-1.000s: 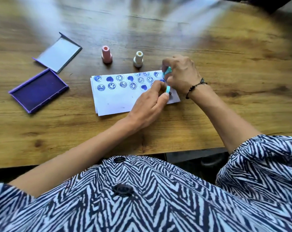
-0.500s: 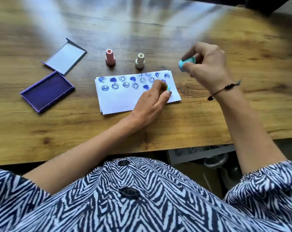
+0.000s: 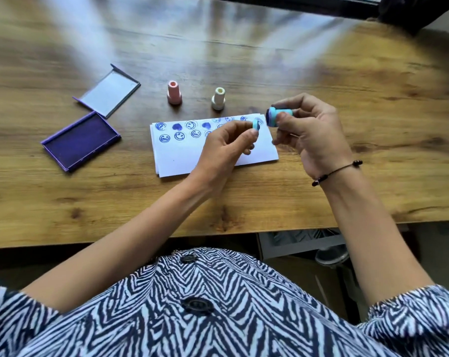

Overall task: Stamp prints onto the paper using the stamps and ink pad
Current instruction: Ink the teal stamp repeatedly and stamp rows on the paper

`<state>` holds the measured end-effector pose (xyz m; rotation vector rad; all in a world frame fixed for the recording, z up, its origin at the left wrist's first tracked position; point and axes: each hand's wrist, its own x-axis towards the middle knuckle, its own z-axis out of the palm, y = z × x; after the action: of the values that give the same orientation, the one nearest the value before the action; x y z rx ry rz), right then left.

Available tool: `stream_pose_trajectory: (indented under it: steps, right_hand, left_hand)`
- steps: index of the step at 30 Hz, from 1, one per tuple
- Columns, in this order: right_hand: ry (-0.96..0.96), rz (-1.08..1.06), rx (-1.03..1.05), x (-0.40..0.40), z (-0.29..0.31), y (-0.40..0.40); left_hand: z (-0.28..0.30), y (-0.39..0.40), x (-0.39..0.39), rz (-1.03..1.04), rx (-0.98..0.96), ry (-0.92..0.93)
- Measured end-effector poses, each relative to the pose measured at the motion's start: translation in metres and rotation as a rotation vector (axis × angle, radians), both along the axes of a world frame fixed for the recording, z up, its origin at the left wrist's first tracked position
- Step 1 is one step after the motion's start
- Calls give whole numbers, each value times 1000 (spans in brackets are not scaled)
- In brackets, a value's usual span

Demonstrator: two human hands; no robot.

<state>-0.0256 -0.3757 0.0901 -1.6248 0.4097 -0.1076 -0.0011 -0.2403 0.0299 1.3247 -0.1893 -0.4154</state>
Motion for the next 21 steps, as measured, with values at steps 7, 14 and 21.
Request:
stream_pose_trajectory:
  steps: [7,14,21]
  right_hand:
    - [-30,53,-98,-5,-2,17]
    - [-102,143,-211,-4,-1,30]
    - [-109,213,-169,18,-3,56]
  left_hand:
    - [9,10,-4,2,-139,88]
    - [18,27,-5,55,9,-47]
    - [20,52,6,165,194,-189]
